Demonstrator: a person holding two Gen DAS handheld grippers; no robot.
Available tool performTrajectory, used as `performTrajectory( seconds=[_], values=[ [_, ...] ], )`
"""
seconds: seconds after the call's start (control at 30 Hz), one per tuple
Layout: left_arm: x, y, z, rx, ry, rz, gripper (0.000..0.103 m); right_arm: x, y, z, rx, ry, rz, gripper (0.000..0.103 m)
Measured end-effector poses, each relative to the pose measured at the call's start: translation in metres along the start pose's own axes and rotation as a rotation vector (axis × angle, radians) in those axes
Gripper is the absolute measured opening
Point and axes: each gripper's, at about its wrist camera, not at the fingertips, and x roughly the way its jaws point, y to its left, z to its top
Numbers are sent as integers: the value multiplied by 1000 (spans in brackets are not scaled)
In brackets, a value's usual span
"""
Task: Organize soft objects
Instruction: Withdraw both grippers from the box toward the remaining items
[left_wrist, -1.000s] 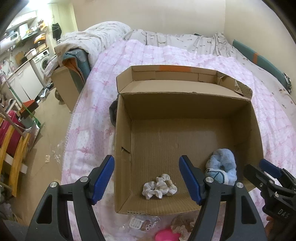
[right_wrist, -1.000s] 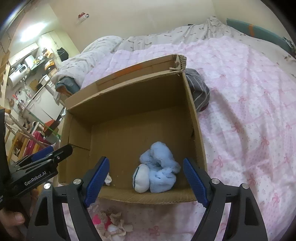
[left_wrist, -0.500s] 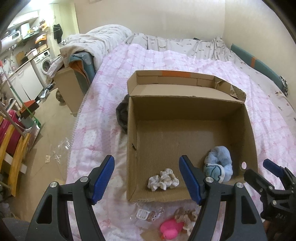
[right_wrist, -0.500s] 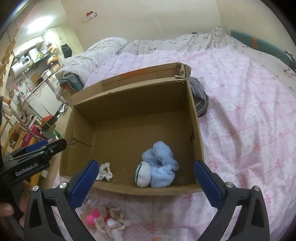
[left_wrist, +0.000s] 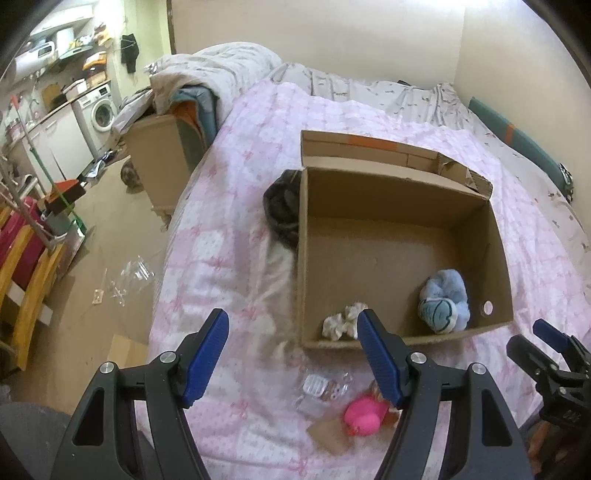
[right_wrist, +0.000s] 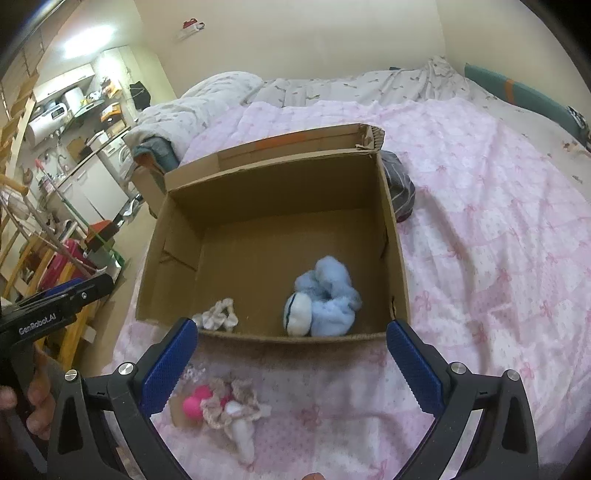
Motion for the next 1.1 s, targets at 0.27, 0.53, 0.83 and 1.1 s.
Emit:
performTrajectory(
  seconds=[0.27, 0.53, 0.83, 1.1],
  values=[
    [-13, 10, -14, -18, -7, -14, 69, -9, 3, -18, 26, 21, 4, 103],
    [-14, 20, -22, -39, 3, -22, 69, -11, 10, -30, 19, 44, 1, 103],
    [6, 30, -36, -87, 40, 7, 69, -6, 11, -37, 21, 66, -54, 103],
    [47, 46, -46, -168, 228, 13, 69, 16, -10, -42, 167, 159, 8, 103]
  ],
)
